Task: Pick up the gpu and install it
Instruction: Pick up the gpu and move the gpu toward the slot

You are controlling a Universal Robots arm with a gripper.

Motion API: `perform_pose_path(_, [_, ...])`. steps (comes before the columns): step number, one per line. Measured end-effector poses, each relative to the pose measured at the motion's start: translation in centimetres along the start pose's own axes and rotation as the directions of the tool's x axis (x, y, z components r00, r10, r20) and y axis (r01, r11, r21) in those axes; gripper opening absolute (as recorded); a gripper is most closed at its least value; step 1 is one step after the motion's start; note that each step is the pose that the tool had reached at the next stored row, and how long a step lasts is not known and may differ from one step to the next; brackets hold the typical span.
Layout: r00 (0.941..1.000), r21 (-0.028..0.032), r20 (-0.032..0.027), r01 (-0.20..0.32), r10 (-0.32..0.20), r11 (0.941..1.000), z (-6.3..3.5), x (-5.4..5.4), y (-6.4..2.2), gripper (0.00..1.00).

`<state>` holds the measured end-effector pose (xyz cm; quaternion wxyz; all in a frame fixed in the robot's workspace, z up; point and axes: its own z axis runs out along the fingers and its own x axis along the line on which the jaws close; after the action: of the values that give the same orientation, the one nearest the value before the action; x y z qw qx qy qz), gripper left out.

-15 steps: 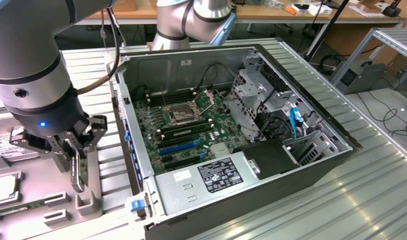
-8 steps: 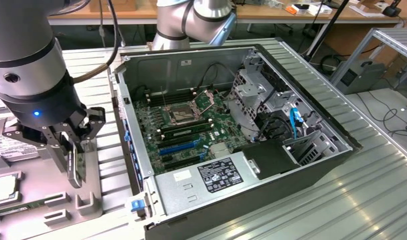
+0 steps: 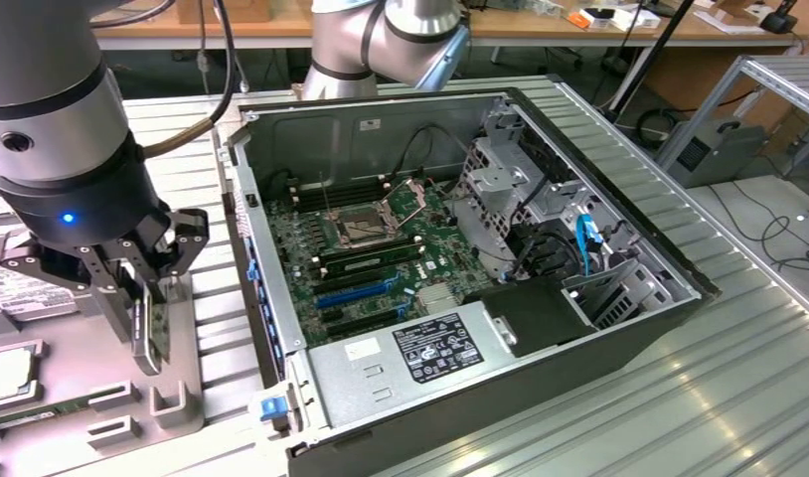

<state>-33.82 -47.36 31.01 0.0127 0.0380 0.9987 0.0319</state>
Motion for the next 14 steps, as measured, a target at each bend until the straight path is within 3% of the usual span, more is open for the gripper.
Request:
perform_pose_path(2, [1.0,0.0072,0.0005,0.0,0.0,1.0,-0.06,0.0,0.0,0.27])
perform_pose_path(4, [1.0,0.0232,0.0017,0.001,-0.001,0.9997,-0.24,0.0,0.01,0.27])
perform_pose_path(5, [1.0,0.0277,0.002,0.001,-0.001,0.9996,-0.34,0.0,0.02,0.27])
perform_pose_path(14, [1.0,0.0301,0.0023,0.001,-0.001,0.9995,-1.59,-0.1,0.11,0.27])
